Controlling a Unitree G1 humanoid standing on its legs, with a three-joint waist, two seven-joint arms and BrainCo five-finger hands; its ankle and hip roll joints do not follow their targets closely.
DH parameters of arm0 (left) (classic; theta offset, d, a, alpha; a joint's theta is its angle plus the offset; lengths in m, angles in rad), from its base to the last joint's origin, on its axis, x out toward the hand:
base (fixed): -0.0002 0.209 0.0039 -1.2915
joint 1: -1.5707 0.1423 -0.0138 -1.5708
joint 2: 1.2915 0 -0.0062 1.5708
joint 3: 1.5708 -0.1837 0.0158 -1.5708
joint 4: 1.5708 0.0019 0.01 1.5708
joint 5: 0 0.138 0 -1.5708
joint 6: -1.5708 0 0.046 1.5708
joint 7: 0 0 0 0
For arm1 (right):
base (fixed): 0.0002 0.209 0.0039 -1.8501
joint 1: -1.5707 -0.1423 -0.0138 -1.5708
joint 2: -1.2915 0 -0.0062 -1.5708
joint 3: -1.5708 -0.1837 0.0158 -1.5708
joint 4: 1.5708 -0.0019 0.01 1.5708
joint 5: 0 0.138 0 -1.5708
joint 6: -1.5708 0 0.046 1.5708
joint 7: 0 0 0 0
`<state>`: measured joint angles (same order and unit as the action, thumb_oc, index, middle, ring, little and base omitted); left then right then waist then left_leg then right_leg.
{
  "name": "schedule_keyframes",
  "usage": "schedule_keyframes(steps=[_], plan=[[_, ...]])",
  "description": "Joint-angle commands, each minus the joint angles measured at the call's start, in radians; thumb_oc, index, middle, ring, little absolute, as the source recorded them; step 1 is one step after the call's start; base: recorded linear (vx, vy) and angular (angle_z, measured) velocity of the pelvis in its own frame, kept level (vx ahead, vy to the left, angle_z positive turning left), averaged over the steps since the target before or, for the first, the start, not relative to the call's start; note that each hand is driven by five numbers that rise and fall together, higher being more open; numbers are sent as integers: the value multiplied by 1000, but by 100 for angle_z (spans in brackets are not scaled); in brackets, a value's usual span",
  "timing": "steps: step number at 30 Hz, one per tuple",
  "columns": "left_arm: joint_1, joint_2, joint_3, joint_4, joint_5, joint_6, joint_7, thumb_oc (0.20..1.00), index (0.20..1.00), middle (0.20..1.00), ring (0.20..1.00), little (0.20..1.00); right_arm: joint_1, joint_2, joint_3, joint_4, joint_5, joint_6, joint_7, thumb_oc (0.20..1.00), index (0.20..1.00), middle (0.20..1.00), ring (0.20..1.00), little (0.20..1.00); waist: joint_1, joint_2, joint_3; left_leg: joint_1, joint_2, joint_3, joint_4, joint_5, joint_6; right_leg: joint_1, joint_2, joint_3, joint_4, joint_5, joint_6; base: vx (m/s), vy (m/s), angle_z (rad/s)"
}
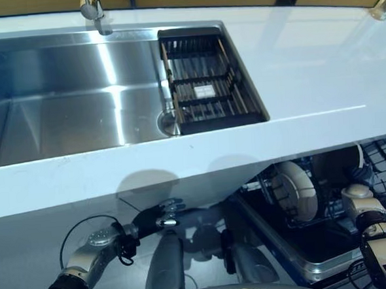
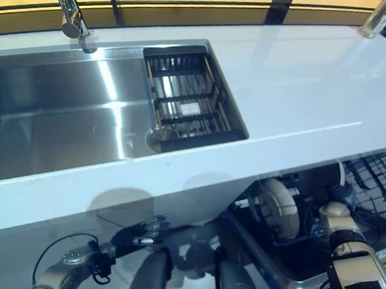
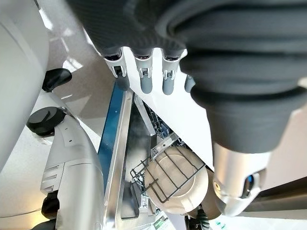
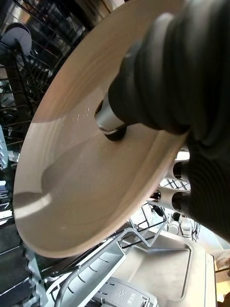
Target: Pick up plates and place into dishwasher.
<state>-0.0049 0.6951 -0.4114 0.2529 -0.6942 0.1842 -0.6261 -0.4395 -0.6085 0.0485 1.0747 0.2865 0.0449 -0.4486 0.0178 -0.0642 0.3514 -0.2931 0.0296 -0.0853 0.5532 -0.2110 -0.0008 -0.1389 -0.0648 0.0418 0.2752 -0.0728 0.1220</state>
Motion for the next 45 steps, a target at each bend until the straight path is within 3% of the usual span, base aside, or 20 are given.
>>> schedule_keyframes(steps=[1,13,28,30,45], plan=[[8,30,-12,-110,-53,-16,-8,1000,1000,1000,1000,1000,-23,14,38,33,10,1,14,200,200,200,200,200,39,30,-14,19,21,30,-85,25,72,-34,7,30,-76,181,39,9,-37,1],[15,52,-8,-127,-66,-15,-9,1000,1000,1000,1000,1000,-14,3,57,17,-50,21,-4,200,200,200,200,200,39,27,-24,20,27,37,-97,31,66,-13,12,36,-98,182,39,-3,-8,0],[81,15,26,-159,8,66,-26,1000,1000,1000,1000,1000,22,-6,41,37,-97,67,19,213,213,213,213,213,52,22,-99,63,45,58,-102,9,64,40,22,44,-127,171,42,54,-32,-1],[89,11,24,-163,11,72,-26,1000,1000,1000,1000,1000,32,-5,38,35,-108,69,12,1000,1000,1000,1000,1000,53,24,-111,74,46,64,-106,7,65,49,21,45,-132,170,44,82,-13,-4],[108,18,4,-164,1,98,-31,1000,1000,1000,1000,1000,52,-7,25,15,-134,92,-18,1000,1000,1000,1000,1000,48,47,-155,92,54,92,-99,0,64,79,15,57,-145,168,54,17,-4,-4]])
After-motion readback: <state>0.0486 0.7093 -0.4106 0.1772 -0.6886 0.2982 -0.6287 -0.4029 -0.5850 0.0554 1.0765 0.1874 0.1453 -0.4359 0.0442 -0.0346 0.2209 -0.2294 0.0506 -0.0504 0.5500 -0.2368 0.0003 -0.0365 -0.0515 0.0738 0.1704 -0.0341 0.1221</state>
